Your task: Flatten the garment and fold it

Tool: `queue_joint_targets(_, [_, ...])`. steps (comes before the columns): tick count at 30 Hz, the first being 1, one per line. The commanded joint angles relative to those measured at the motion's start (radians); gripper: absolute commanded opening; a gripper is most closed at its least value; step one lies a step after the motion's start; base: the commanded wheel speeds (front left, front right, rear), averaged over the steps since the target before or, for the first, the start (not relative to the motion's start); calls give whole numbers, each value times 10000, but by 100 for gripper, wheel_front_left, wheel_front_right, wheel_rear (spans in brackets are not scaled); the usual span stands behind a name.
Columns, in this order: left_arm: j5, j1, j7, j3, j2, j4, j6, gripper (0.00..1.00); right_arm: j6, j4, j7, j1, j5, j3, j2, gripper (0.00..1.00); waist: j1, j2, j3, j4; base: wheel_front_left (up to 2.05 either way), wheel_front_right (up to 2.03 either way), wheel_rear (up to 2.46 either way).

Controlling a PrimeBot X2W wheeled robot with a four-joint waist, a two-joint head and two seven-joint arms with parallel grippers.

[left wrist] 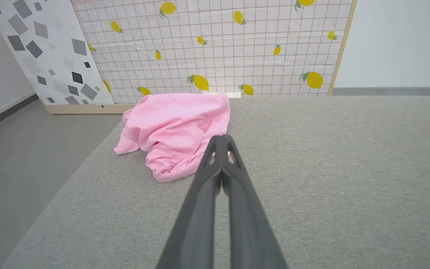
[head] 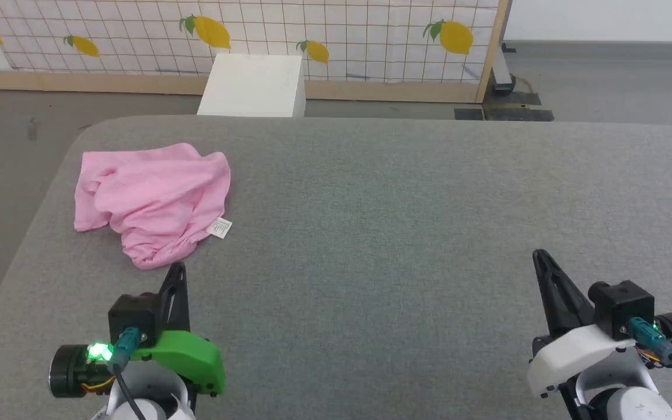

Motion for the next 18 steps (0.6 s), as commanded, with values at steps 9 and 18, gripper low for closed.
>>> queue_joint_targets(9, [105, 143, 14, 41, -42, -26, -9, 0, -15, -55, 1, 89, -76, 1, 11, 0, 0, 0, 0, 0, 0, 0, 0])
queue_joint_targets(18, [105, 143, 14, 41, -42, -26, -9, 0, -15, -55, 1, 89, -76, 1, 11, 0, 0, 0, 0, 0, 0, 0, 0])
